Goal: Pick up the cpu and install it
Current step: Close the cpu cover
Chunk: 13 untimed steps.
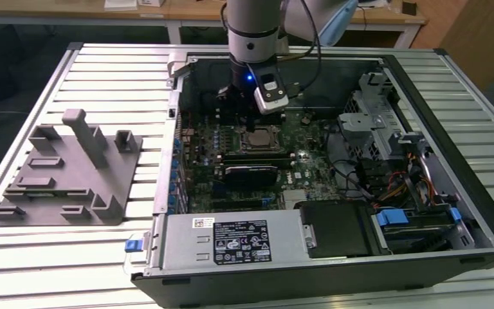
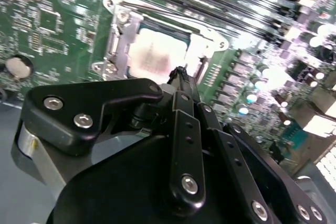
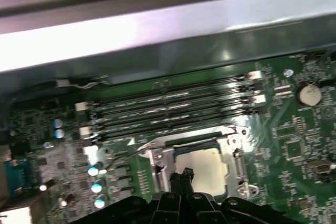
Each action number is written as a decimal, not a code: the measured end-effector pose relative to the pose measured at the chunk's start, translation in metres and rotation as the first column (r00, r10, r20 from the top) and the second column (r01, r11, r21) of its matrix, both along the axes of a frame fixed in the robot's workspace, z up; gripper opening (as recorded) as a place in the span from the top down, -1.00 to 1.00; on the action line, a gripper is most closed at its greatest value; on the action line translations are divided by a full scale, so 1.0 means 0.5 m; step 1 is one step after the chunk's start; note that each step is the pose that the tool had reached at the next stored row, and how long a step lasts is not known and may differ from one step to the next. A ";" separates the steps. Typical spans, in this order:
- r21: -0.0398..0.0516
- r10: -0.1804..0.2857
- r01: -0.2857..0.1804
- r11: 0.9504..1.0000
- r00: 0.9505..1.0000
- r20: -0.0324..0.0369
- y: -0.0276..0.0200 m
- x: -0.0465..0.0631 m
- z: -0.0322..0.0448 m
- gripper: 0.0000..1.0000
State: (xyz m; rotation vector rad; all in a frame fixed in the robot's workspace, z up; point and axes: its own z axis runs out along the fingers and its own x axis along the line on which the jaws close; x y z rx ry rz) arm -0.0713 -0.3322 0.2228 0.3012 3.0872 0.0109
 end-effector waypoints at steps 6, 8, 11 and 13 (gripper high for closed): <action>0.000 0.000 0.000 1.000 1.000 0.000 0.0000 0.029 0.000 0.79; 0.000 0.000 0.000 1.000 1.000 0.000 0.0000 0.037 0.000 0.79; 0.000 0.000 0.000 1.000 1.000 0.000 -0.0001 0.043 0.000 0.79; 0.000 0.000 0.000 1.000 1.000 0.000 0.0000 0.044 0.001 0.79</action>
